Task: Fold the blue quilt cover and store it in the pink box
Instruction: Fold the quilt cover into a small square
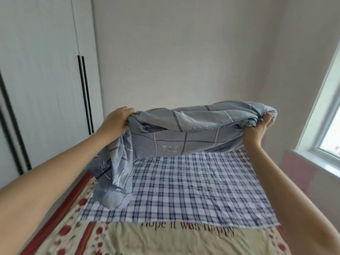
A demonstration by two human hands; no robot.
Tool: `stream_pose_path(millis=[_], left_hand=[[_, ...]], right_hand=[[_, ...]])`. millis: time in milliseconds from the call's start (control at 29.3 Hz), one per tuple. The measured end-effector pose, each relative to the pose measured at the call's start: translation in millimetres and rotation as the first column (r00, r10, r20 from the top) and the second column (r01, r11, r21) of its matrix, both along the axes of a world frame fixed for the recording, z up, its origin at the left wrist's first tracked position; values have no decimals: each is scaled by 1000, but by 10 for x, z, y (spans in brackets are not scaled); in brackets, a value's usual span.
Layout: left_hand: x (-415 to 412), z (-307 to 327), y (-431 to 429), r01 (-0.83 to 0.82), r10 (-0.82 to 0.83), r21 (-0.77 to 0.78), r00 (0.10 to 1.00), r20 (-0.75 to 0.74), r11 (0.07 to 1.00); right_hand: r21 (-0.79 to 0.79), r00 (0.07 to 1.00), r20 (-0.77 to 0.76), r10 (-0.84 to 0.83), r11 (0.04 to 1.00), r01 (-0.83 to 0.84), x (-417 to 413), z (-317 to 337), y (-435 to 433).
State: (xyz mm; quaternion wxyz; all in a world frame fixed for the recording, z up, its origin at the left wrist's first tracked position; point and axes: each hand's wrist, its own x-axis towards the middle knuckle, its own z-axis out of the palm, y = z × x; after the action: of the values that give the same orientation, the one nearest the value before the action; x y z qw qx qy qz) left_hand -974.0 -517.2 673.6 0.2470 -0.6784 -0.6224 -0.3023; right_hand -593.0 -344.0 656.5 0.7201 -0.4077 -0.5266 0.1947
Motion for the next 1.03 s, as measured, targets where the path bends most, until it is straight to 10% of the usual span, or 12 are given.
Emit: stream_pose_path(millis=[478, 888, 1025], left_hand=[[490, -1028, -1333, -192, 215, -211, 972, 94, 958], [849, -1031, -2080, -181, 221, -190, 950, 219, 965], [957, -1075, -2199, -133, 260, -400, 923, 283, 907]], right_hand=[[-248, 970, 227, 86, 968, -28, 295, -1030, -1169], [-178, 975, 211, 68, 984, -30, 523, -968, -1812], [-116, 914, 405, 14, 993, 36, 651, -1001, -1938]])
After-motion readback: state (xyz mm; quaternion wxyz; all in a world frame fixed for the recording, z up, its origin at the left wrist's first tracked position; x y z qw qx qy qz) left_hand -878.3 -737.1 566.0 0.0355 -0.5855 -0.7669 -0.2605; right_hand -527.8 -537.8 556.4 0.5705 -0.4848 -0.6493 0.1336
